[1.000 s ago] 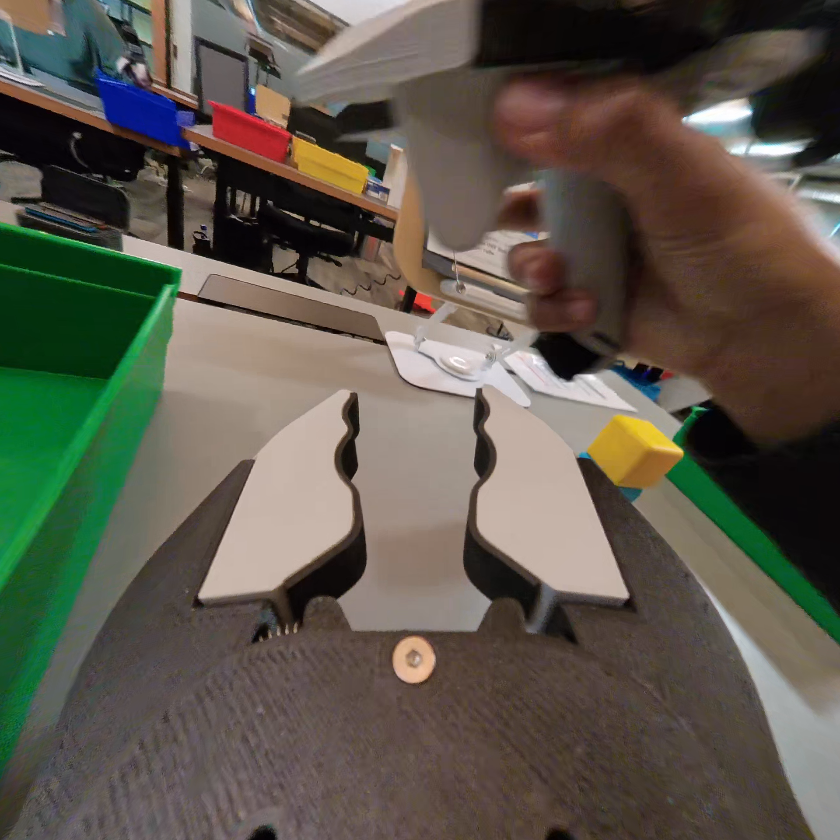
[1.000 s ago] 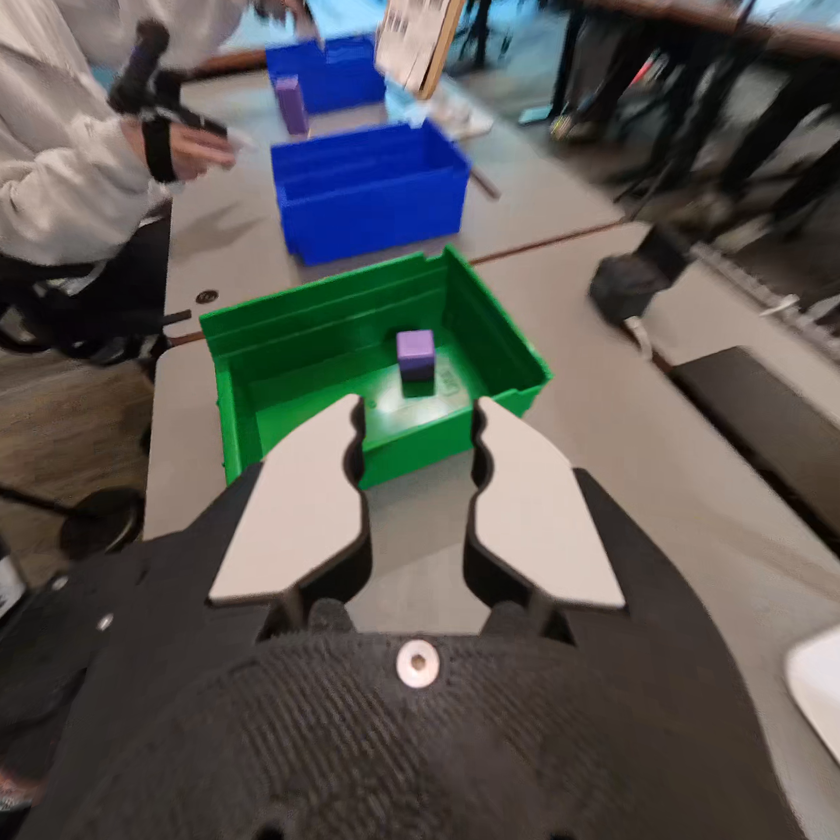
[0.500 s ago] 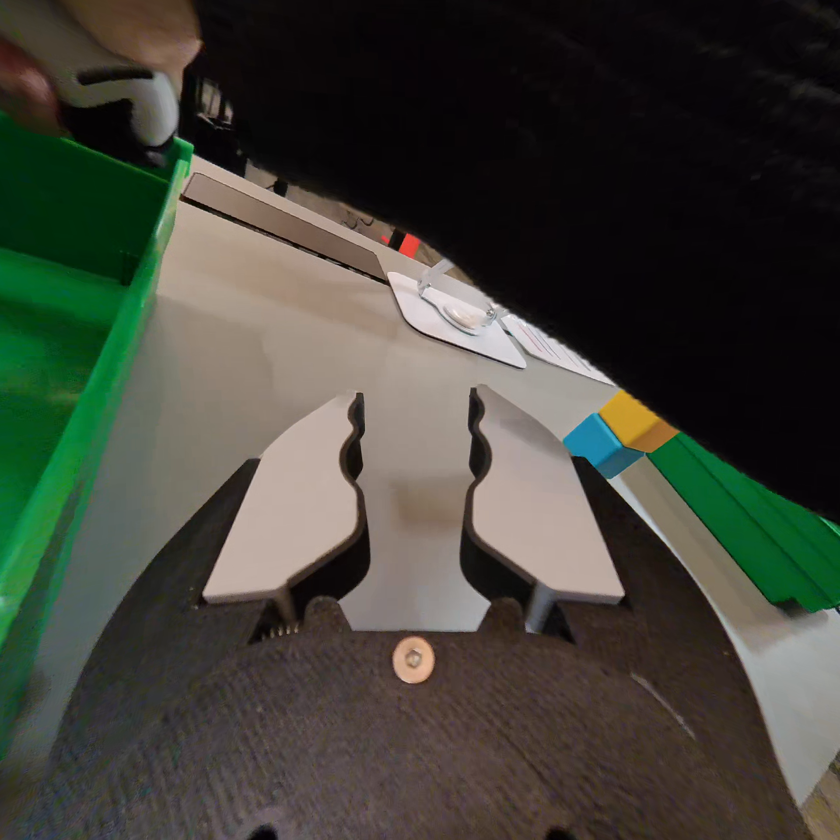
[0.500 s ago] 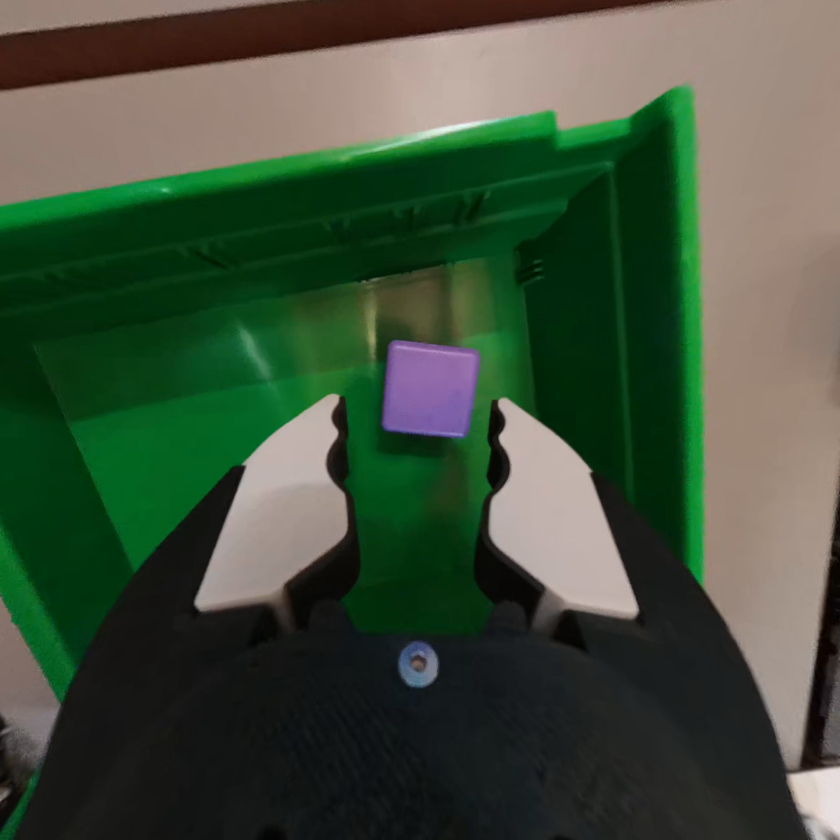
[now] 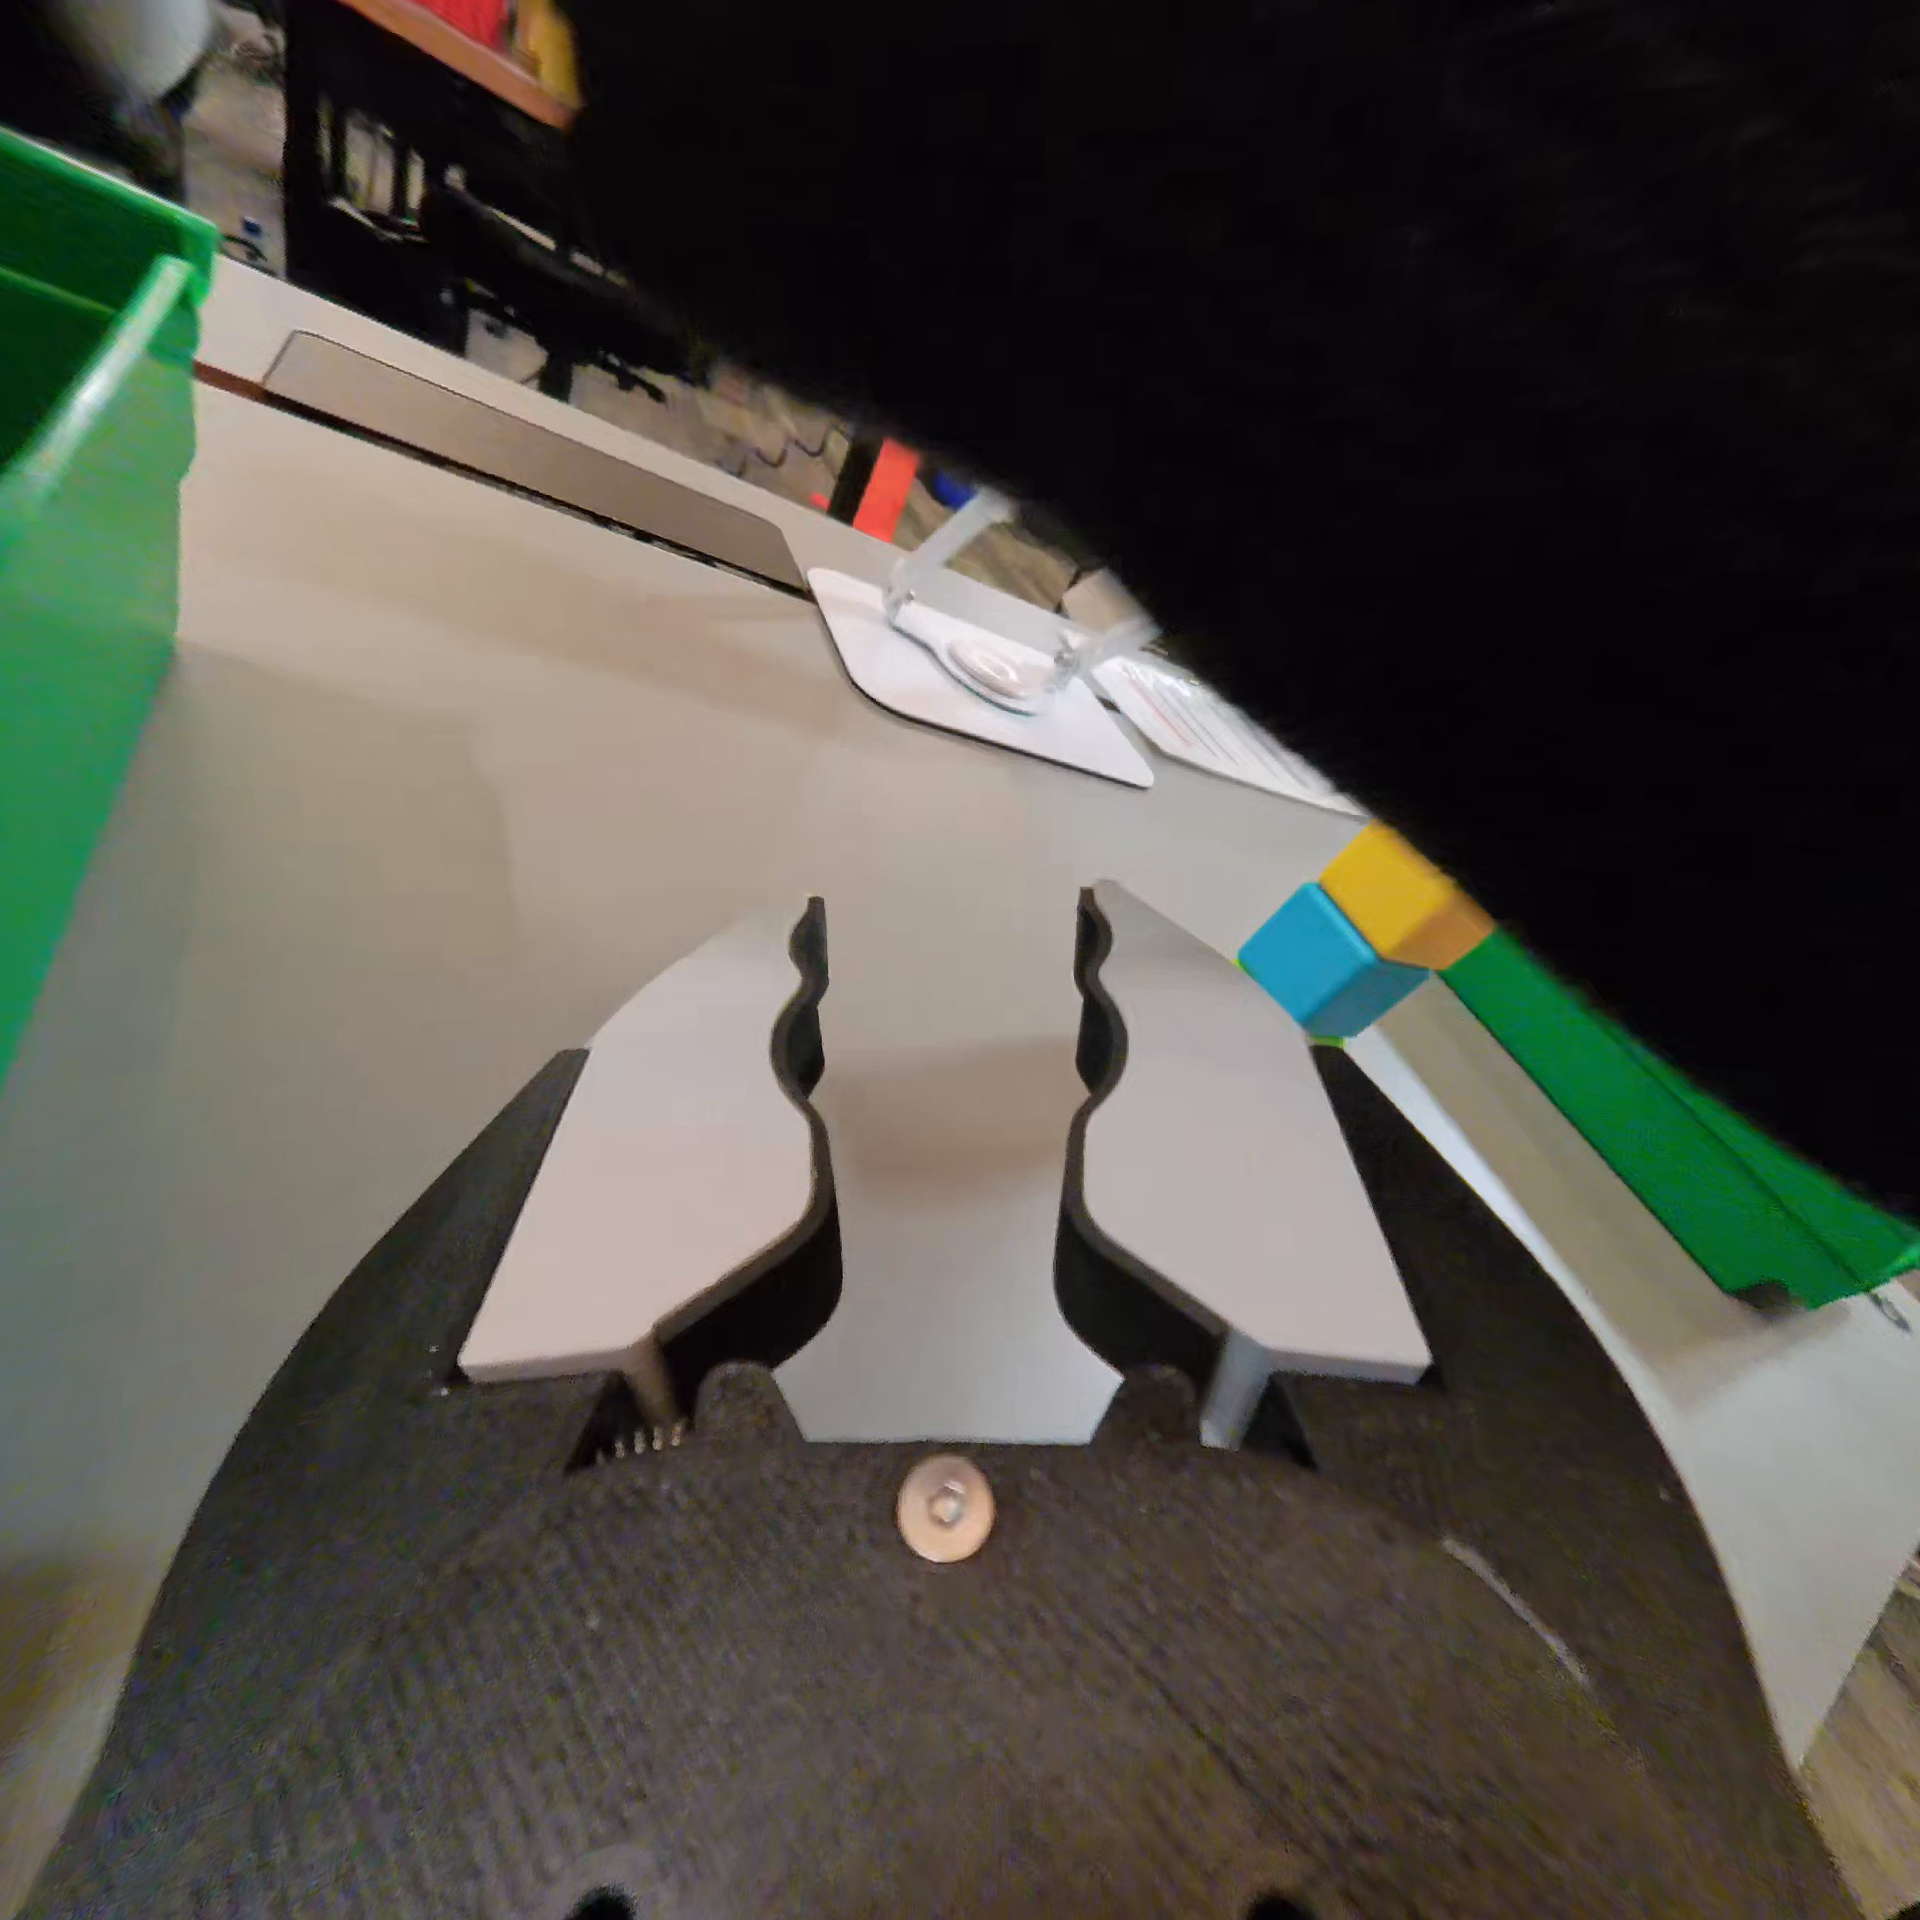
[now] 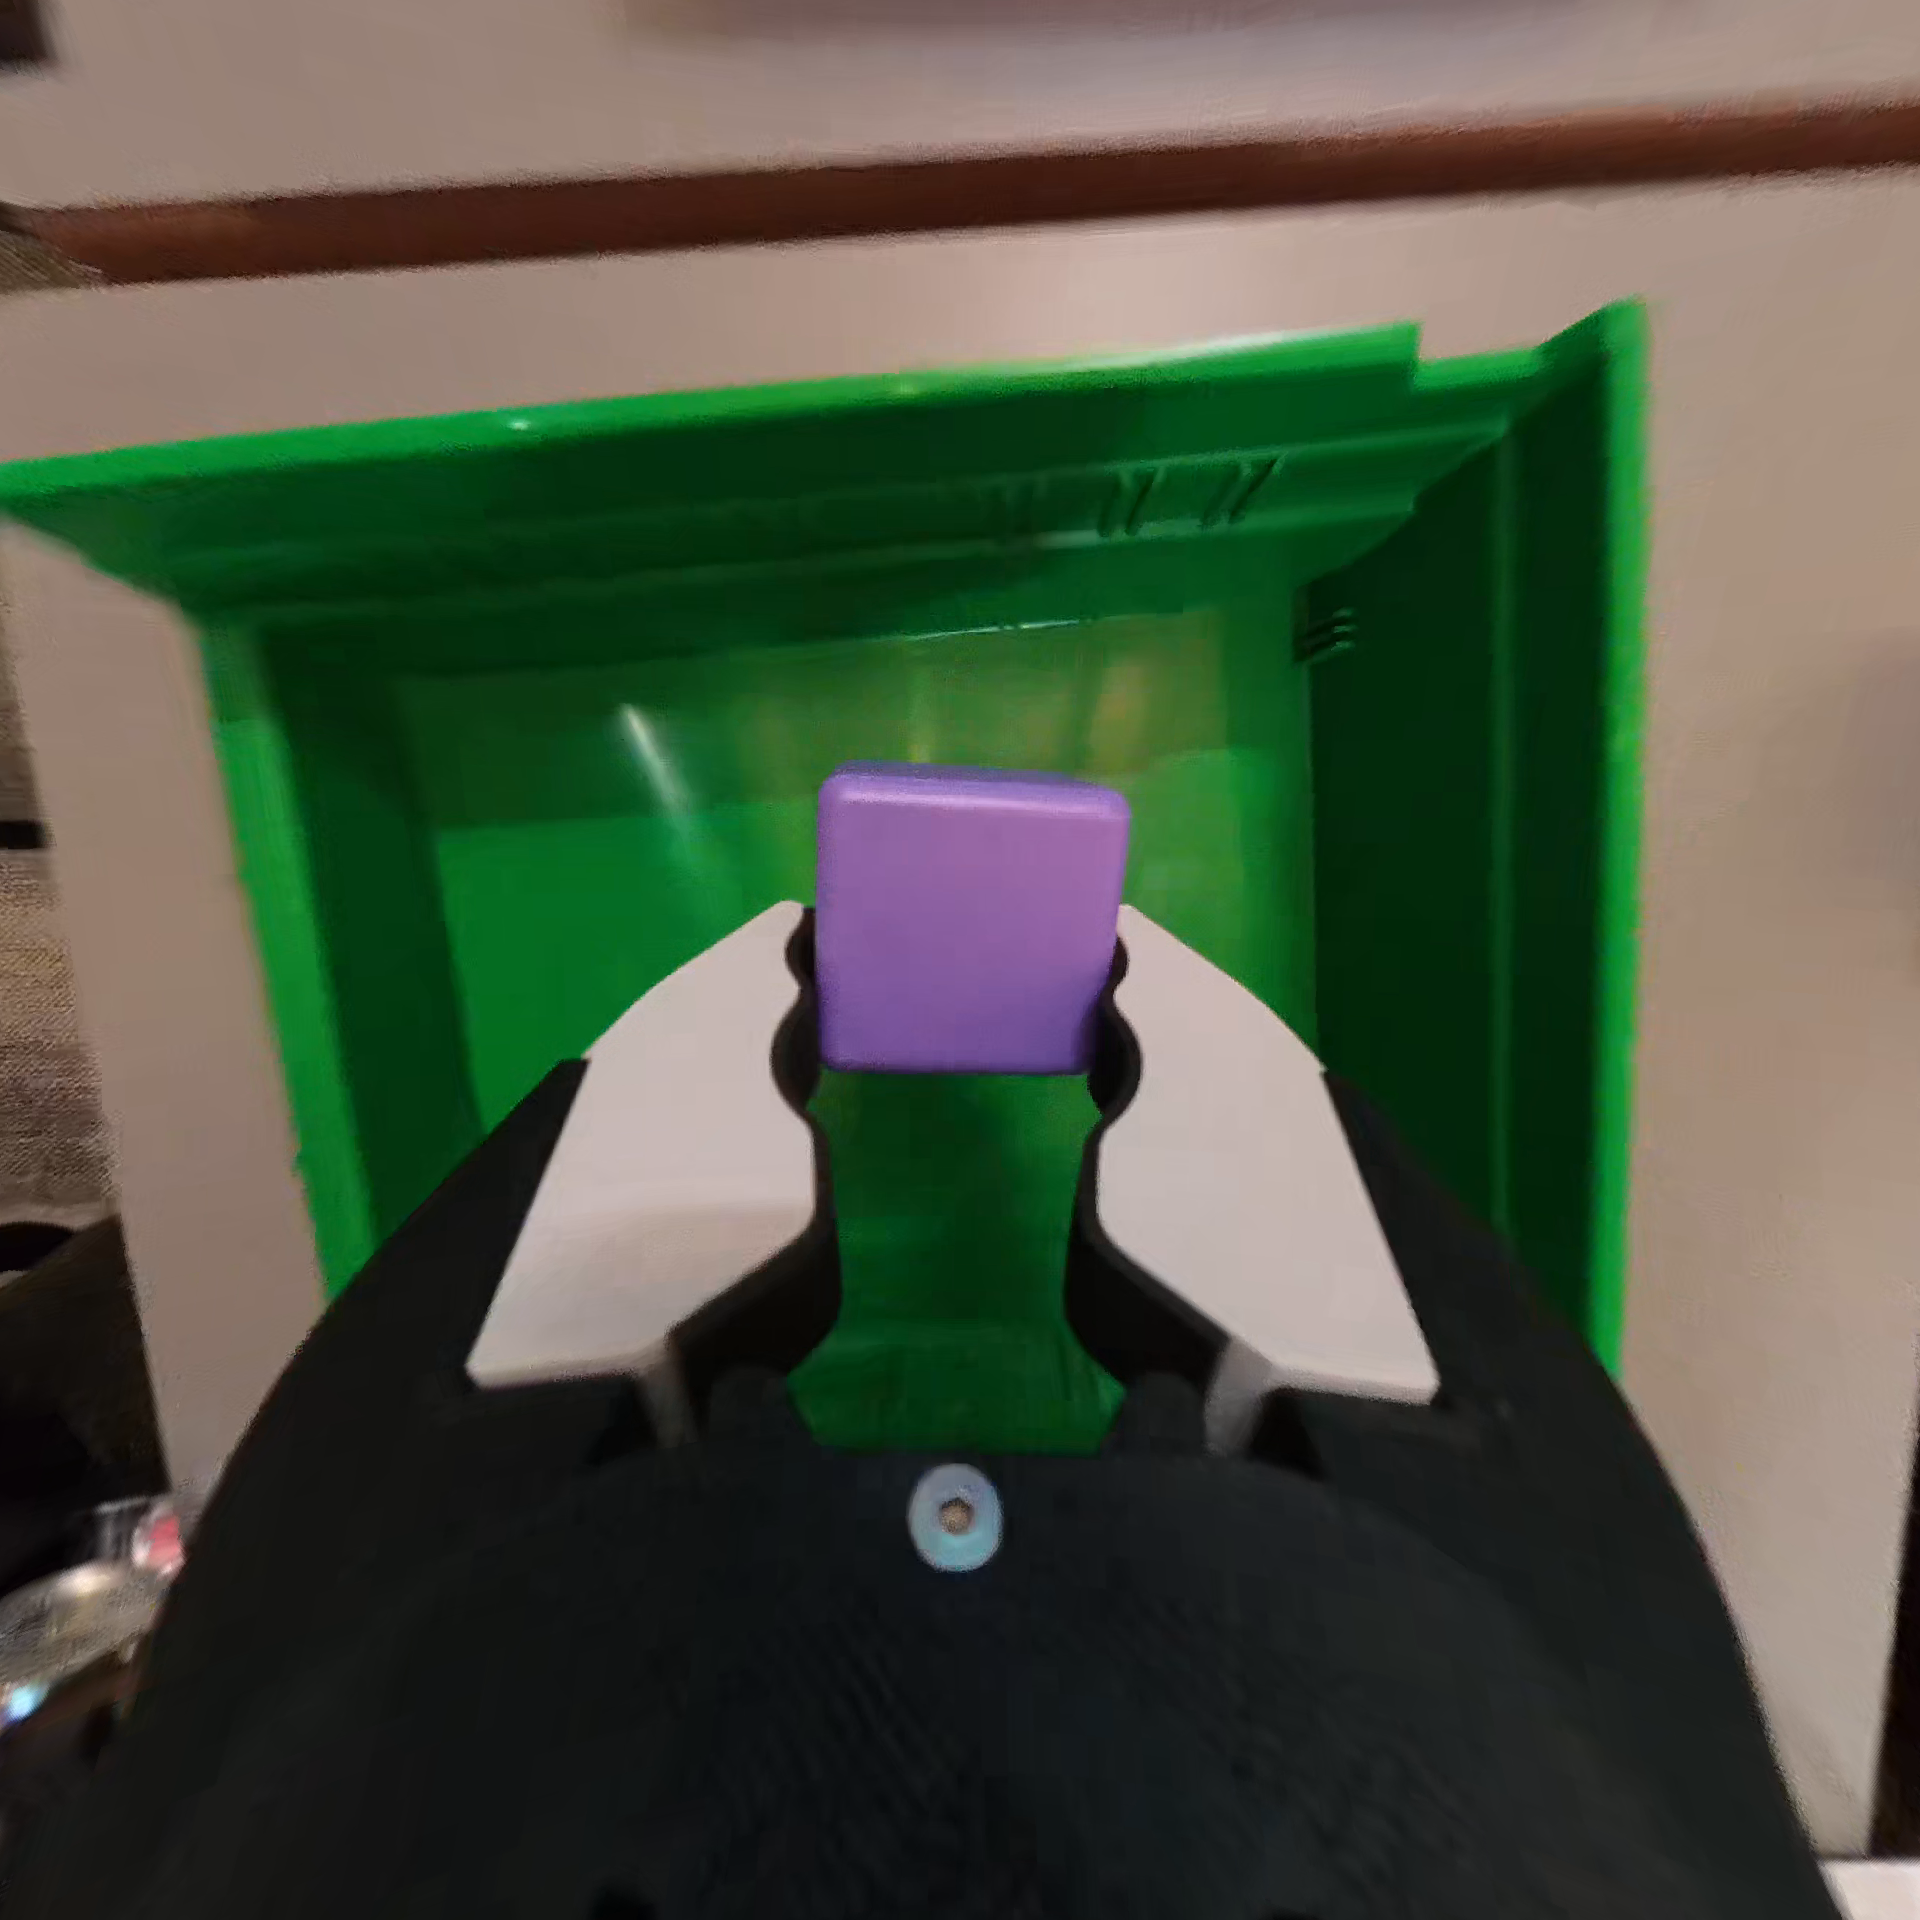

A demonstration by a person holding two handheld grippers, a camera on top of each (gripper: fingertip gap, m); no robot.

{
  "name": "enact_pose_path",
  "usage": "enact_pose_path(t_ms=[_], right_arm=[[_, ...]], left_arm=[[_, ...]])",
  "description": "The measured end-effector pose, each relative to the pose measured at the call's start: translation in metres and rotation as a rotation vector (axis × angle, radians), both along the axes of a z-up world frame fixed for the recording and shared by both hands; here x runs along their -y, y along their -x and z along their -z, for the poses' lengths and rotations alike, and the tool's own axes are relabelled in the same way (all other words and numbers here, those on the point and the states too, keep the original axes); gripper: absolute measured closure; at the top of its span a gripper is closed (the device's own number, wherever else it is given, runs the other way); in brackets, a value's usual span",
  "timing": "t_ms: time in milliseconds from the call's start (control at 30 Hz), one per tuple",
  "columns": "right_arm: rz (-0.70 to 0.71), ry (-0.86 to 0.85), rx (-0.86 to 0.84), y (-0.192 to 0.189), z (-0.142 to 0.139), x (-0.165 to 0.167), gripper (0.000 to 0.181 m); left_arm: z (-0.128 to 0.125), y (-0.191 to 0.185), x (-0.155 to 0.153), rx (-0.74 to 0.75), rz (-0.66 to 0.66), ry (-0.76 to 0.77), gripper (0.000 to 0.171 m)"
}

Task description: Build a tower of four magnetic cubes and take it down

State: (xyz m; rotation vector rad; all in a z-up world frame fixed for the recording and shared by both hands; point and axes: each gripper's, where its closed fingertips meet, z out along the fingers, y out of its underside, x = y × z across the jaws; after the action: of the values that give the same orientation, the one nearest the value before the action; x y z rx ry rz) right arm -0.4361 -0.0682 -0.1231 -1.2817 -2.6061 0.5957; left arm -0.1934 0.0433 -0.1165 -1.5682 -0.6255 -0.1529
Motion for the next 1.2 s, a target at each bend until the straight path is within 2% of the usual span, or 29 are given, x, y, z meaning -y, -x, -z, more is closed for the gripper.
enact_pose_path(t_ms=[100,200,267,367,467,600,700,800,967,1200], right_arm=[[-0.059,0.031,-0.148,-0.041,-0.057,-0.021,0.130],[-0.047,0.017,-0.247,-0.092,-0.101,-0.067,0.131],[-0.024,0.008,-0.268,-0.131,-0.121,-0.103,0.130],[0.010,-0.098,-0.258,-0.189,-0.132,-0.166,0.131],[0.055,-0.196,-0.191,-0.247,-0.128,-0.222,0.131],[0.102,-0.243,-0.131,-0.309,-0.116,-0.271,0.130],[0.110,-0.212,-0.110,-0.337,-0.105,-0.284,0.130],[0.061,-0.180,-0.093,-0.353,-0.090,-0.282,0.131],[0.042,-0.170,-0.095,-0.362,-0.078,-0.276,0.130],[0.061,-0.147,-0.085,-0.364,-0.070,-0.277,0.130]], left_arm=[[0.003,-0.008,-0.004,0.002,0.023,0.009,0.124],[0.004,-0.016,-0.007,-0.015,0.041,0.022,0.124],[0.003,-0.021,-0.009,-0.035,0.051,0.030,0.124],[0.001,-0.028,-0.010,-0.080,0.064,0.046,0.125],[0.001,-0.036,-0.013,-0.125,0.079,0.066,0.125],[-0.001,-0.046,-0.023,-0.134,0.109,0.069,0.125],[-0.002,-0.053,-0.035,-0.141,0.135,0.071,0.125],[-0.002,-0.059,-0.049,-0.153,0.165,0.074,0.125],[-0.009,-0.064,-0.073,-0.076,0.205,0.018,0.124],[-0.006,-0.074,-0.102,-0.032,0.292,0.015,0.109]])
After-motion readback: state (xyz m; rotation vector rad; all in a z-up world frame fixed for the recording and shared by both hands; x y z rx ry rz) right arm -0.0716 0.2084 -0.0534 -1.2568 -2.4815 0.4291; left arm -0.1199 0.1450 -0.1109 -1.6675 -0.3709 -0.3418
